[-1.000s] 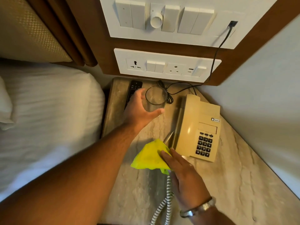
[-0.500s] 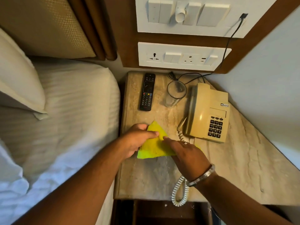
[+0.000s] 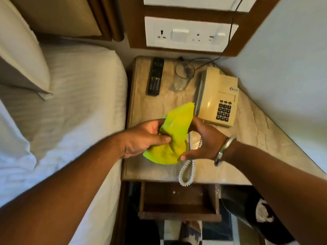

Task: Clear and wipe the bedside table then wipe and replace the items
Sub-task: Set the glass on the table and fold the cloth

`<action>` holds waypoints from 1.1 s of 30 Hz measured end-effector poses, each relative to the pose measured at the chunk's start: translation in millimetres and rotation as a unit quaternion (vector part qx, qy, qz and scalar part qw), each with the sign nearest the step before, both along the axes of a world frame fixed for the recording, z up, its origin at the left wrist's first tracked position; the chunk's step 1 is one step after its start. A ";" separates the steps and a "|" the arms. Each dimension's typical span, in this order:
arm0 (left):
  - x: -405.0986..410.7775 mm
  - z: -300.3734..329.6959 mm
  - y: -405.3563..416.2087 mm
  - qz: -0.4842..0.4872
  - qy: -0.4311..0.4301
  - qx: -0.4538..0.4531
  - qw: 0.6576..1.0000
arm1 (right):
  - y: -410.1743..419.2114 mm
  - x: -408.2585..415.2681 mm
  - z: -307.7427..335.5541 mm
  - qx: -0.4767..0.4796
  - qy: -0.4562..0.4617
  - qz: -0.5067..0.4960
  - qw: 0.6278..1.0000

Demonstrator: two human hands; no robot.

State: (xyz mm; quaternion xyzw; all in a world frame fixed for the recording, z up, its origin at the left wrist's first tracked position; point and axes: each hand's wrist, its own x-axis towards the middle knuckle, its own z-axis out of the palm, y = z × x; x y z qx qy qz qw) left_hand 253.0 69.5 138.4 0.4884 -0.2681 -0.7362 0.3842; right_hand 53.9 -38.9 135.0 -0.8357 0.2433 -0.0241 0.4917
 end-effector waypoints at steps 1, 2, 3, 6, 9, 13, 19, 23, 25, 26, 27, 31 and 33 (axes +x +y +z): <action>-12.9 -1.1 20.7 0.021 0.009 0.013 1.000 | 12.5 -12.5 2.4 -0.004 0.011 0.010 1.000; -13.5 -4.7 26.8 0.049 0.017 0.023 0.998 | 12.1 -14.8 2.3 -0.026 0.024 0.005 0.999; -24.6 -7.8 43.2 0.077 0.026 0.038 0.996 | 22.6 -26.4 2.2 -0.037 0.045 -0.007 0.998; -66.7 -21.0 89.3 0.135 0.015 0.076 0.988 | 54.3 -63.8 -4.6 -0.041 0.119 -0.014 0.992; -108.3 -53.2 121.6 0.148 -0.047 0.122 0.980 | 83.1 -97.0 -24.1 -0.062 0.234 0.007 0.970; -140.8 -112.5 133.9 0.148 -0.102 0.168 0.969 | 112.0 -116.3 -67.1 -0.039 0.307 -0.062 0.949; -151.8 -181.9 127.7 -0.008 -0.379 0.182 0.907 | 146.7 -122.4 -141.0 0.062 0.364 -0.223 0.902; -148.4 -204.7 112.4 -0.072 -0.477 0.250 0.839 | 159.9 -112.7 -184.9 0.069 0.374 -0.218 0.899; -146.9 -211.6 105.0 -0.097 -0.489 0.284 0.819 | 160.5 -105.4 -200.8 0.061 0.378 -0.215 0.898; -143.6 -212.4 101.4 -0.099 -0.492 0.288 0.816 | 157.7 -101.5 -206.7 0.051 0.380 -0.220 0.897; -142.1 -212.3 100.8 -0.091 -0.494 0.291 0.814 | 155.8 -99.9 -207.6 0.042 0.383 -0.227 0.895; -147.3 -184.5 127.7 -0.144 -0.580 0.172 0.783 | 164.3 -110.1 -181.4 -0.004 0.360 -0.189 0.914; -151.5 -171.1 154.0 -0.222 -0.580 0.053 0.782 | 178.1 -117.1 -161.5 -0.014 0.373 -0.109 0.921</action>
